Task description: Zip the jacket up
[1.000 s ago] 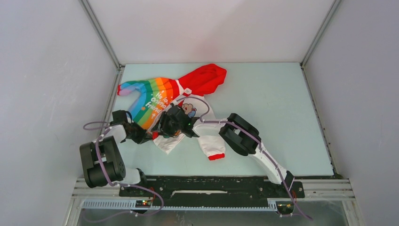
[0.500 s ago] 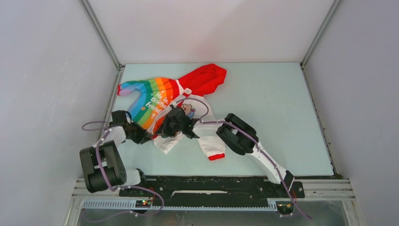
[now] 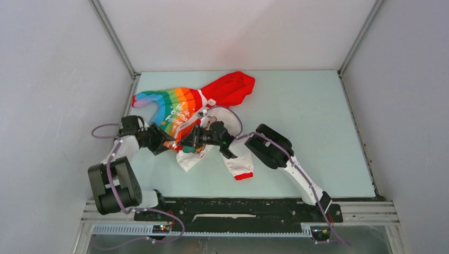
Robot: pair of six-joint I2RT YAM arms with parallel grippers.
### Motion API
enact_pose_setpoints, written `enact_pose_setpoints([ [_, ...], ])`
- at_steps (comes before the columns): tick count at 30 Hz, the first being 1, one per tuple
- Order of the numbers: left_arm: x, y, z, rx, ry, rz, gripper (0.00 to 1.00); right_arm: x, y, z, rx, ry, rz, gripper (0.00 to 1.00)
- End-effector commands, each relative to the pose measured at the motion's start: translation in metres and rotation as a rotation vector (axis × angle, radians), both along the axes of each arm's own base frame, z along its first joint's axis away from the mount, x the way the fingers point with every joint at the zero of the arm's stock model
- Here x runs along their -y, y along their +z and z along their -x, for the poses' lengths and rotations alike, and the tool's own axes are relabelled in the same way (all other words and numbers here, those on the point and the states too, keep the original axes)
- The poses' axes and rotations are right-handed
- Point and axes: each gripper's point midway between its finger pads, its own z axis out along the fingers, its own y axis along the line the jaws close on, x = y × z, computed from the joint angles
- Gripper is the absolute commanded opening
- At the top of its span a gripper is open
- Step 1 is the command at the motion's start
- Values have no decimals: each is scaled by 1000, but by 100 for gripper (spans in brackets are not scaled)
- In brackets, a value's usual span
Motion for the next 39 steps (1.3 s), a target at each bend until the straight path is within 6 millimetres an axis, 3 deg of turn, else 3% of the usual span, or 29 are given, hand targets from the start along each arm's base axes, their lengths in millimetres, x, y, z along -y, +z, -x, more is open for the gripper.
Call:
enact_pose_setpoints([
  [1,12,25,-26,143,-182,26,57,0,38,2,125,49,-168,0],
  [8,15,29,-33,207,-225,18,47,2,40,0,113,55,-186,0],
  [16,29,34,-39,240,-273,66,51,1,36,2,102,59,-182,0],
  [22,29,37,-38,258,-273,45,33,0,34,0,93,48,-176,0],
  [34,32,31,-35,239,-274,74,21,0,27,-1,51,23,-146,0],
  [36,34,32,-34,245,-278,81,18,0,26,-1,40,21,-139,4],
  [39,33,34,-34,258,-275,67,4,4,22,-1,5,7,-102,16],
])
